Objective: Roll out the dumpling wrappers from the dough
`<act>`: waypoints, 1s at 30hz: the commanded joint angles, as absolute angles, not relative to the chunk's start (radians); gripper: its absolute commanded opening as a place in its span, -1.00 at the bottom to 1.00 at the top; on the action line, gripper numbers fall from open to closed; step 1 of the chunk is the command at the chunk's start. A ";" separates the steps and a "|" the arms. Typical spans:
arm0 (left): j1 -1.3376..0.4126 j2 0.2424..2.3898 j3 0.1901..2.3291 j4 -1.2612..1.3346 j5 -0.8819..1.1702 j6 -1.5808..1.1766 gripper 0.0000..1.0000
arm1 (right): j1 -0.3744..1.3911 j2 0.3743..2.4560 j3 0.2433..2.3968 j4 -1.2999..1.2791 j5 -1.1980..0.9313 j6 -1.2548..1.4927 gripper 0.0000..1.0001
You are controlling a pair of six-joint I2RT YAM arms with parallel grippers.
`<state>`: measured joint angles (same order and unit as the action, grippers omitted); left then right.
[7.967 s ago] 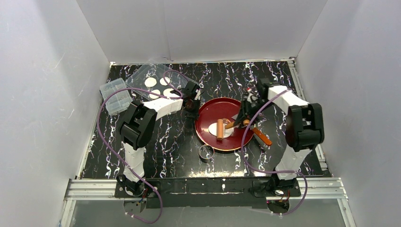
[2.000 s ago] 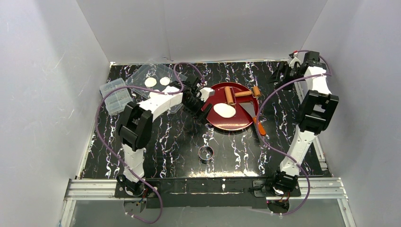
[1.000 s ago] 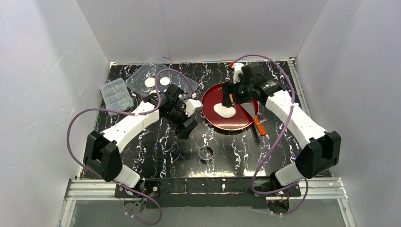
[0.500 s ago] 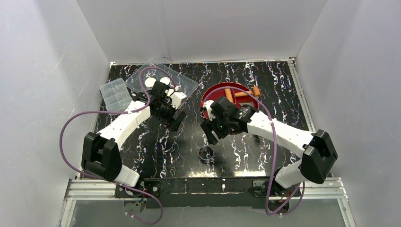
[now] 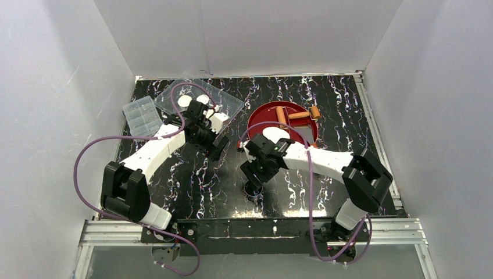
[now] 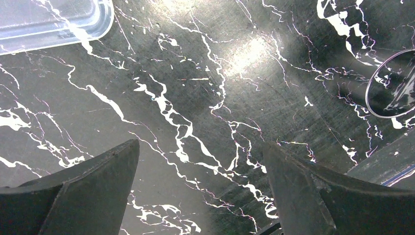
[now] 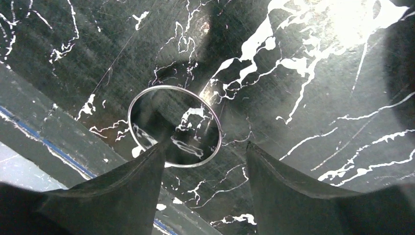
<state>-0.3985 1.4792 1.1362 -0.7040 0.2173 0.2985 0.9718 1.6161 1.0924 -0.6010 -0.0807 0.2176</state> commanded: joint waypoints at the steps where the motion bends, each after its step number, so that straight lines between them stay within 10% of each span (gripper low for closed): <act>1: -0.397 1.429 1.128 -0.707 0.221 0.297 0.96 | 0.982 1.657 1.127 -0.570 -0.048 0.229 0.31; 6: -0.398 1.410 1.117 -0.702 0.212 0.303 0.96 | 0.986 1.694 1.145 -0.583 -0.044 0.208 -0.02; 11: -0.397 1.417 1.117 -0.701 0.216 0.305 0.97 | 0.986 1.715 1.156 -0.586 -0.040 0.204 -0.97; 30: -0.397 1.436 1.147 -0.727 0.214 0.301 0.97 | 0.592 1.936 1.793 -1.091 0.101 0.217 -0.97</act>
